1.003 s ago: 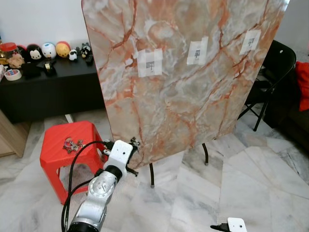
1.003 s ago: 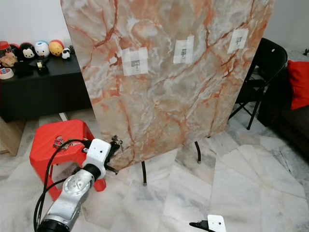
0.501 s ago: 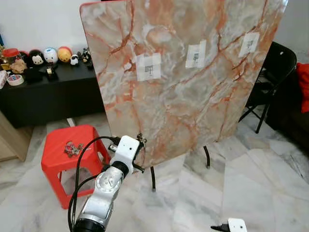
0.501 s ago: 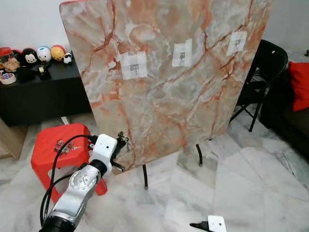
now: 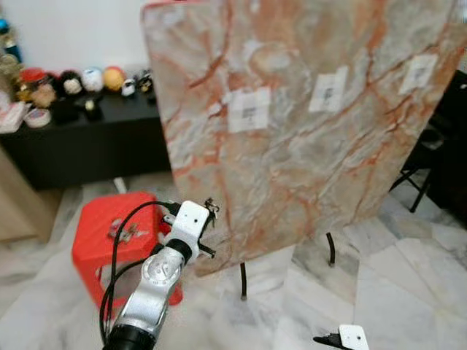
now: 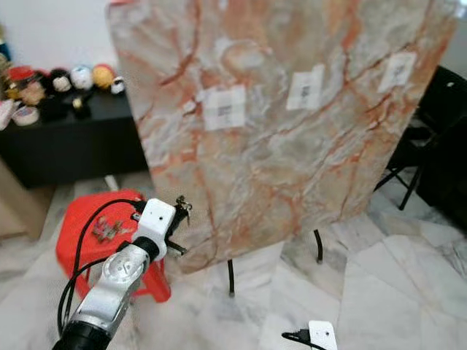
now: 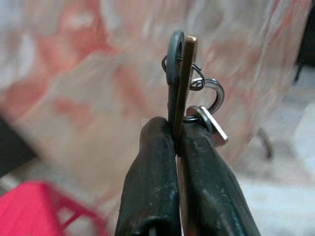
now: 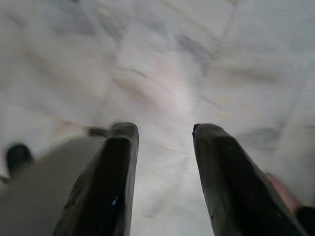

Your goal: Hang keys on a hook

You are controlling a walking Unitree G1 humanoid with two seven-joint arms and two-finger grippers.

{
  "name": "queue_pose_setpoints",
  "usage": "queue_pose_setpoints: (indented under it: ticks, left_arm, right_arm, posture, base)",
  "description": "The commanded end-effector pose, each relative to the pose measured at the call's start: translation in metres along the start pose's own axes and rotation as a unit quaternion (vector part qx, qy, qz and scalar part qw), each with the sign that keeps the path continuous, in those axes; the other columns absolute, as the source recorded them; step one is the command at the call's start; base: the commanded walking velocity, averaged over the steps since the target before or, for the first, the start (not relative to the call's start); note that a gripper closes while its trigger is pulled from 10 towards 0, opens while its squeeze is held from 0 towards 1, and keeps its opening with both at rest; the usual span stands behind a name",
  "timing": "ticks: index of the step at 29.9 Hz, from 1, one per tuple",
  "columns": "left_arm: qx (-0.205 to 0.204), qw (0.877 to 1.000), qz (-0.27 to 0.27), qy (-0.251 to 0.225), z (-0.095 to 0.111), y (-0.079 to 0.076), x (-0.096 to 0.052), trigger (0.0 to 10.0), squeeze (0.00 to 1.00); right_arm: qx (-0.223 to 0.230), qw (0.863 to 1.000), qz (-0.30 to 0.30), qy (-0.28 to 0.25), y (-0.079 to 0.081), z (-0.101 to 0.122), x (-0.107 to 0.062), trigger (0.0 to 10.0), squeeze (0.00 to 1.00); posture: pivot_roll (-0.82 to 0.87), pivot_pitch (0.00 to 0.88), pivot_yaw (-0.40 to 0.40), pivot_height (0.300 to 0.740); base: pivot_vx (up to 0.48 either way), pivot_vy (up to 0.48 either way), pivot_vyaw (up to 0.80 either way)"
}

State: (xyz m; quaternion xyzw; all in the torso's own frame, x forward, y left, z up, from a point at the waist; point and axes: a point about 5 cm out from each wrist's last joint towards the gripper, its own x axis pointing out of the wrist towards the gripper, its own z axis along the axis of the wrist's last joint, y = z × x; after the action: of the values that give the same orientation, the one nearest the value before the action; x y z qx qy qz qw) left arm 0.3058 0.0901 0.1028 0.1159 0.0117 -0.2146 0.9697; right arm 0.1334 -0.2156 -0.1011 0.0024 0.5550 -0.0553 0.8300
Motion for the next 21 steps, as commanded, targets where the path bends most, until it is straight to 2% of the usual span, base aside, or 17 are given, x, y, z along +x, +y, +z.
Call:
queue_pose_setpoints:
  ticks: [1,15,21]
  left_arm:
    - [0.018,0.999,0.024,0.02,-0.008,0.017,-0.007,10.0,0.0]
    - [0.017,1.0,0.006,0.011,-0.005,0.011,-0.009,10.0,0.0]
    - [0.01,1.0,-0.025,-0.001,-0.004,0.005,-0.015,10.0,0.0]
  right_arm:
    - [-0.002,1.0,0.009,-0.026,0.007,0.018,0.001,10.0,0.0]
    - [-0.006,1.0,0.01,-0.025,0.007,0.02,0.001,10.0,0.0]
    - [-0.009,1.0,0.011,-0.025,0.008,0.02,0.001,10.0,0.0]
  posture:
    - [0.06,0.0,-0.043,0.724]
    - [0.07,0.0,-0.042,0.724]
    - [0.07,0.0,-0.042,0.724]
  base:
    - [0.352,0.0,0.0]
    - [0.35,0.0,0.0]
    - [0.0,0.0,0.0]
